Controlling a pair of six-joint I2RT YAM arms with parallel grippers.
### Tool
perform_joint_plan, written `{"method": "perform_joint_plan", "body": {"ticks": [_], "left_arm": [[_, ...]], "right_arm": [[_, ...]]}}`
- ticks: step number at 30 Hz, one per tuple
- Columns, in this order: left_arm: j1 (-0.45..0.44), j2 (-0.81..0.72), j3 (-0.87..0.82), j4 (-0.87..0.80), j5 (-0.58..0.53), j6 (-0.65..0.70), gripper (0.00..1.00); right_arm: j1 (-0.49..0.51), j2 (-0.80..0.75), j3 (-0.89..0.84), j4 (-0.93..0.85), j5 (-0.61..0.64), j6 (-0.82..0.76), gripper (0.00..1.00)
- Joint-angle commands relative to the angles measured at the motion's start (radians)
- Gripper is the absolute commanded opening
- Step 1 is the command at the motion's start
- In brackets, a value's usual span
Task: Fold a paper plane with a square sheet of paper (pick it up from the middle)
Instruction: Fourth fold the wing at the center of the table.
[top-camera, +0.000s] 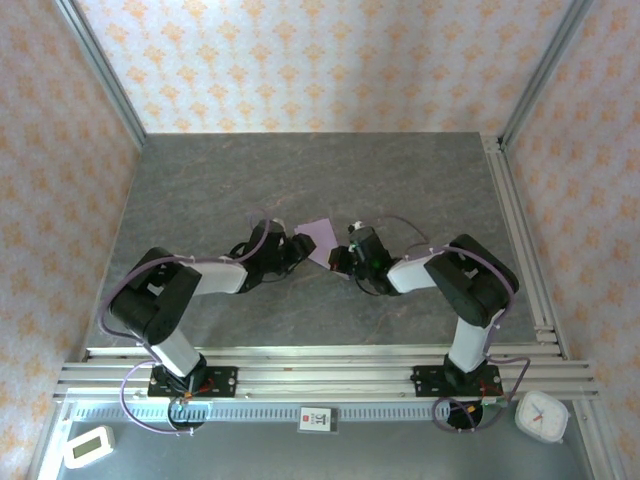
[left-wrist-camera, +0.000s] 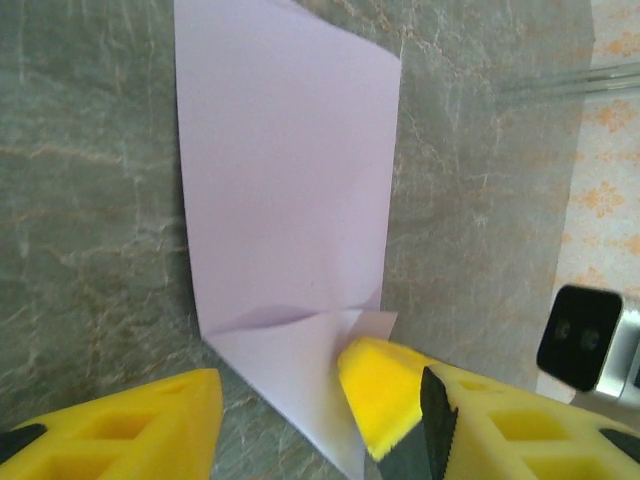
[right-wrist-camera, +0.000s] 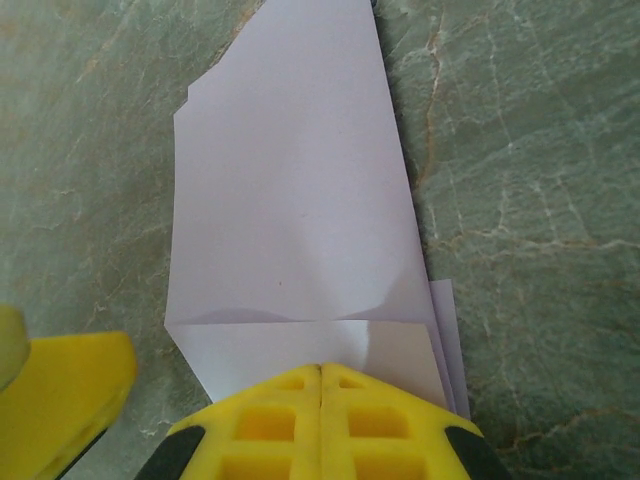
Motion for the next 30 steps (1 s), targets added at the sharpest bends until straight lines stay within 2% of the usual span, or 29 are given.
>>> {"method": "perform_joint_plan", "body": {"ticks": [1,12,30], "left_arm": [[-0.013,0.02,0.05,-0.067,-0.061,-0.013,0.56],[-0.046,0.011,0.11,-0.247,-0.21,-0.029,0.6],[-0.066,0.128,0.216,-0.228,-0.173,0.001,0.59]], "right_arm": [[0.001,0.029,-0.063,-0.124,-0.027,0.039,0.0],[0.002,0.027,-0.07,-0.111,-0.033,0.04,0.0],[0.001,0.038,-0.079,-0.099,-0.04,0.04,0.0]]}}
